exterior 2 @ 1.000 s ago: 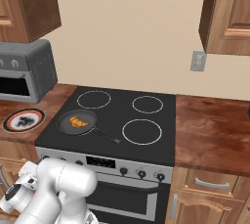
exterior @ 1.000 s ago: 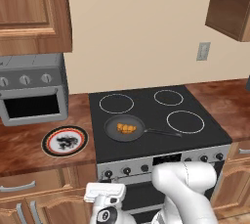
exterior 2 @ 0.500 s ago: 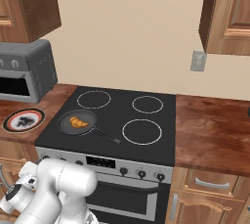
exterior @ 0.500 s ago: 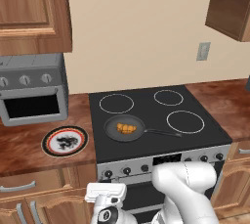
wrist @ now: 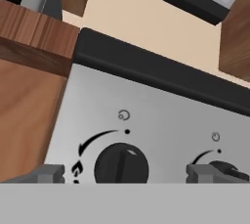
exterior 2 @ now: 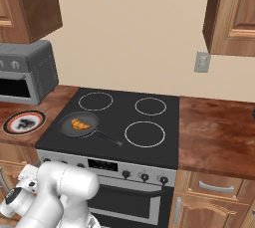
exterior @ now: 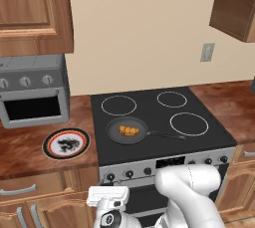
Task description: Pick the croissant and place it on the pan. Then turn on the stove to warm the croissant.
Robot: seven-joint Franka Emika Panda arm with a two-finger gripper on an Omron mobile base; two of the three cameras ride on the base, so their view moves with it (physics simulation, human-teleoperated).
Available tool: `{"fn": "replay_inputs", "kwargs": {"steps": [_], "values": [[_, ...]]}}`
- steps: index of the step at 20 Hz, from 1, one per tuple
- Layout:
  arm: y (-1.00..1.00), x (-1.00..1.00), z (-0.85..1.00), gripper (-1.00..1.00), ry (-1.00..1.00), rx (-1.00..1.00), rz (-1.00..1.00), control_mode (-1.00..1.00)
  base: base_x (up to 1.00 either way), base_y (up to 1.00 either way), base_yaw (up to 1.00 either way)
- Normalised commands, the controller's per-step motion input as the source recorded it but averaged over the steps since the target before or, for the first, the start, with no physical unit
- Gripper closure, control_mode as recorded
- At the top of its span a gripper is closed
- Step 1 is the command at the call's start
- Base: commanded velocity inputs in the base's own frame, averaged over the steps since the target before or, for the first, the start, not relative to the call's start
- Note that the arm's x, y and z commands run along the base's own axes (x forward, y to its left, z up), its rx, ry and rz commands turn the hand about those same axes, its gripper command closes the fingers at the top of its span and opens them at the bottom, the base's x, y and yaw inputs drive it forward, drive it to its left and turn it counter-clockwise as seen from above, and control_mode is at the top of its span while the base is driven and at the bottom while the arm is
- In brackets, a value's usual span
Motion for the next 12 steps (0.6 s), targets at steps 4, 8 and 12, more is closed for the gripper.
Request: {"fn": "replay_inputs", "kwargs": {"steps": [4, 8, 12], "values": [[-0.07, 0.00, 0.04, -1.00, 0.00, 0.00, 0.04, -1.00, 0.00, 0.00, 0.00], [-0.14, 0.00, 0.04, -1.00, 0.00, 0.00, 0.04, -1.00, 0.00, 0.00, 0.00], [-0.13, 0.00, 0.02, -1.00, 0.00, 0.00, 0.04, -1.00, 0.00, 0.00, 0.00]]}}
